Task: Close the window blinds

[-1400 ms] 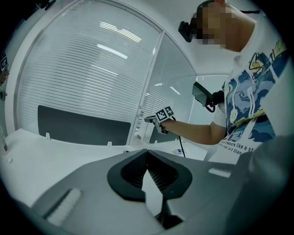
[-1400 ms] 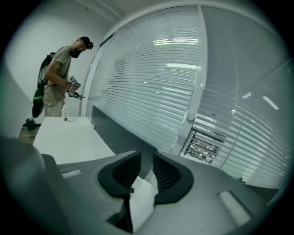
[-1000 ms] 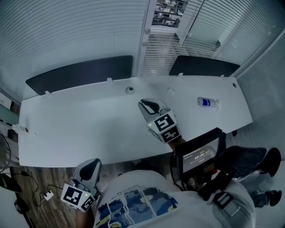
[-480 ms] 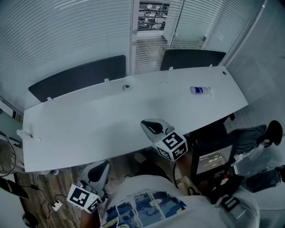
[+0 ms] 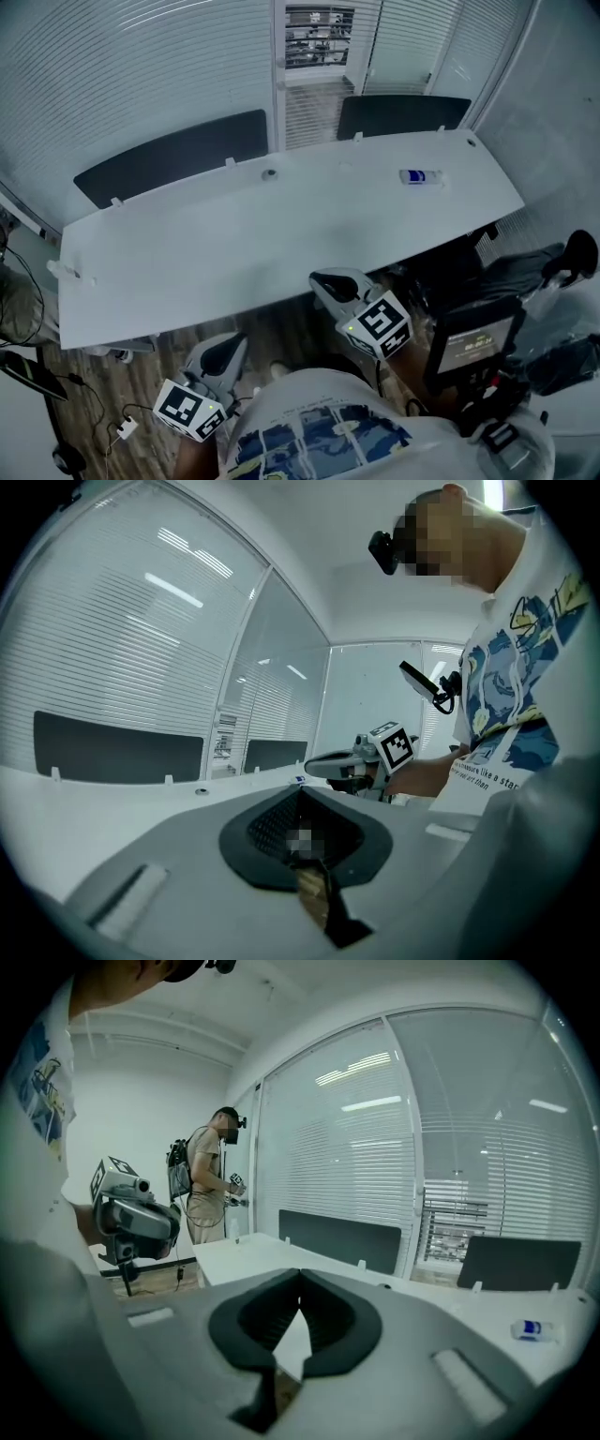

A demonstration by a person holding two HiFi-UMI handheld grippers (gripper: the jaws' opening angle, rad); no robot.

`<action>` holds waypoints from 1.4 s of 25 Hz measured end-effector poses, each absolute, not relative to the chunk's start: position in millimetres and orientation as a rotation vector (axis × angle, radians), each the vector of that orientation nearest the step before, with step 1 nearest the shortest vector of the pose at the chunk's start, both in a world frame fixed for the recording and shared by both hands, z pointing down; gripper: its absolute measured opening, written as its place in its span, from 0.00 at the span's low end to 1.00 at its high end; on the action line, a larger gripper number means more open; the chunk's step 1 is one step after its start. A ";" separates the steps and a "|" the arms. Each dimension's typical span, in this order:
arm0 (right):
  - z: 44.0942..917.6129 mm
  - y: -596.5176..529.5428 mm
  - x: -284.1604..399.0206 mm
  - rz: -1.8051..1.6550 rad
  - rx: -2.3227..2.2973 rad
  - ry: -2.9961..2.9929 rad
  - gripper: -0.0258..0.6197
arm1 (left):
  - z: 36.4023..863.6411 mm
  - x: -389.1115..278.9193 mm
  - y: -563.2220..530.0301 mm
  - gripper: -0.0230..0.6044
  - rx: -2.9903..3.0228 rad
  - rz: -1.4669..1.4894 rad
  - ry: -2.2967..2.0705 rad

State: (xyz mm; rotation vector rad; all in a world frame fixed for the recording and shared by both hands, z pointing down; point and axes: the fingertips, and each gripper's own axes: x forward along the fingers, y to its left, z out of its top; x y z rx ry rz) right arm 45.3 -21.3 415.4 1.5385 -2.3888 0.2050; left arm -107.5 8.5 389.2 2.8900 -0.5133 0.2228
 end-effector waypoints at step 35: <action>403.0 214.7 62.8 0.174 1.460 -2.452 0.04 | 381.5 -38.1 232.2 0.04 2.896 0.354 -0.350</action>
